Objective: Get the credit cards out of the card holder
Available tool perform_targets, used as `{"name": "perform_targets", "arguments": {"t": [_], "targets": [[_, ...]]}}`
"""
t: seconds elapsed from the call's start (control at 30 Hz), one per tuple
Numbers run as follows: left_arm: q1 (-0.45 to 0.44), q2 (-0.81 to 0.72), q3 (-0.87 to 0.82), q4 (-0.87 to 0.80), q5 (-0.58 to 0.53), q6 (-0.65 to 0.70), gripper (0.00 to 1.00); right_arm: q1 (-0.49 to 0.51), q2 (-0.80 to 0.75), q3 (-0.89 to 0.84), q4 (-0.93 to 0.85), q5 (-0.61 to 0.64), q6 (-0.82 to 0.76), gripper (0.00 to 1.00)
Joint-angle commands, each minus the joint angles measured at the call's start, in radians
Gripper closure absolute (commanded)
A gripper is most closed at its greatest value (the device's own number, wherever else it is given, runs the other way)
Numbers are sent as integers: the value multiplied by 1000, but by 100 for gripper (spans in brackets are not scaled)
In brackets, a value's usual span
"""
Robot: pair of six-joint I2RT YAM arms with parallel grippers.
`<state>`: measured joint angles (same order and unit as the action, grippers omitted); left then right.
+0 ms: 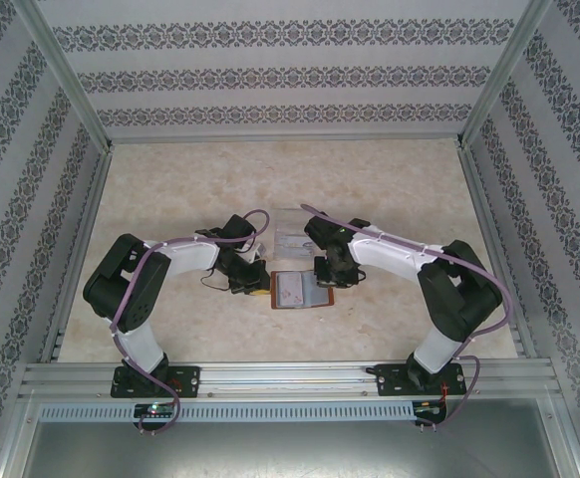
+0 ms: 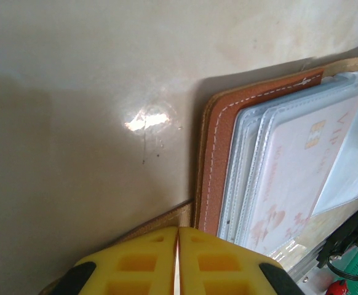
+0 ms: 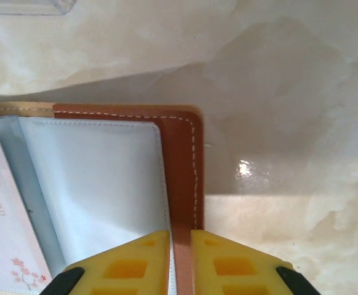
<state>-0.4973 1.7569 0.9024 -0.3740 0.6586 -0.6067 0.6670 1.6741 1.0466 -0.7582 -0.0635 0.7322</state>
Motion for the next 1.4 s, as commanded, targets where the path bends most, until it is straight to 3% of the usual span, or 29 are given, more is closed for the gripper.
{"name": "perform_targets", "arguments": {"t": [0.0,0.43,1.03,1.37], "targets": [[-8,-10,0,-39,-25,0,90,-6,-39,-11,-33,30,-10,82],[-27,-40,58,-56,-28,-16,90,-8,-90,-7,12,-30,-1,82],[-76,-19,90,2,-19,-82,90,-17,-68,-33,180,-219,31,82],[-84,1,89,35,-3,-99,90,-18,-45,-48,228,-258,49,82]]}}
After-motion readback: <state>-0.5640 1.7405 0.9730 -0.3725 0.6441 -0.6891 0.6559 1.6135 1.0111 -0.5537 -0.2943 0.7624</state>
